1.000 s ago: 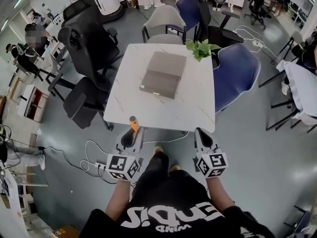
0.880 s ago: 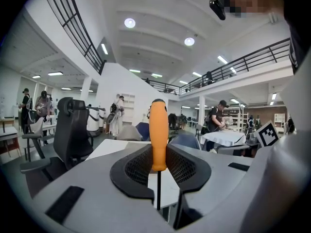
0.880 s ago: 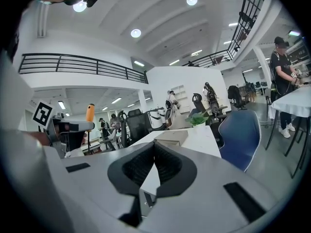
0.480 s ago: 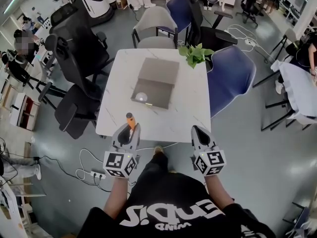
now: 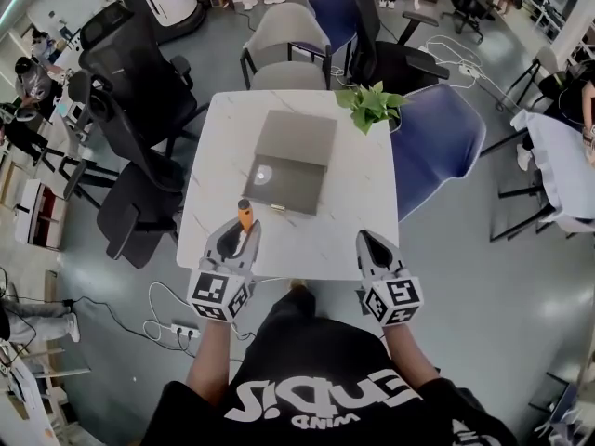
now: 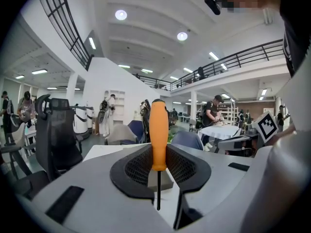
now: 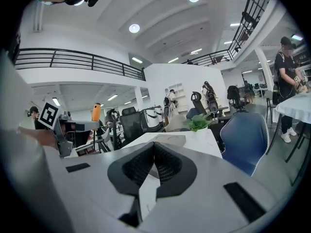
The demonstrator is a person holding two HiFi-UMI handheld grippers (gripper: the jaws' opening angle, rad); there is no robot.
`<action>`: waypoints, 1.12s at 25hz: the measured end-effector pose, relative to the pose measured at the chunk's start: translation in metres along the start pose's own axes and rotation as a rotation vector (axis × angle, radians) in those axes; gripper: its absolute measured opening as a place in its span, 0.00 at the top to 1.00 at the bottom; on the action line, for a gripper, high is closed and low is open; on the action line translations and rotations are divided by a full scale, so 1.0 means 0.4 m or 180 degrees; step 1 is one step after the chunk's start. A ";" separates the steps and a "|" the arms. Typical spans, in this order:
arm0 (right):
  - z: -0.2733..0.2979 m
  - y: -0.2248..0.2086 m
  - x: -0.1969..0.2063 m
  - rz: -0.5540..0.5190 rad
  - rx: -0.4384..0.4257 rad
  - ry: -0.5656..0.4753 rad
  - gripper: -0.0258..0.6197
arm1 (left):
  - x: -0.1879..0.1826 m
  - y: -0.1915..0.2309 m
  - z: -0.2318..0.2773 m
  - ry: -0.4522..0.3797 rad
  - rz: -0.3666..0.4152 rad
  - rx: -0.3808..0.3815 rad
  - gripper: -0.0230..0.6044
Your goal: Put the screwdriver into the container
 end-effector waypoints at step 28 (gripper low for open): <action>0.161 -0.024 -0.035 0.0109 0.0199 0.0151 0.94 | -0.157 0.138 0.421 0.0825 0.1568 0.1122 0.82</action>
Point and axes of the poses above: the fingertips, and each gripper's own axes: z forward along the fingers, y to its left, x out of its underside, the point moved 9 cm from there along -z, backward along the fingers, and after that the axes turned 12 degrees about -z, right-handed, at the moved point
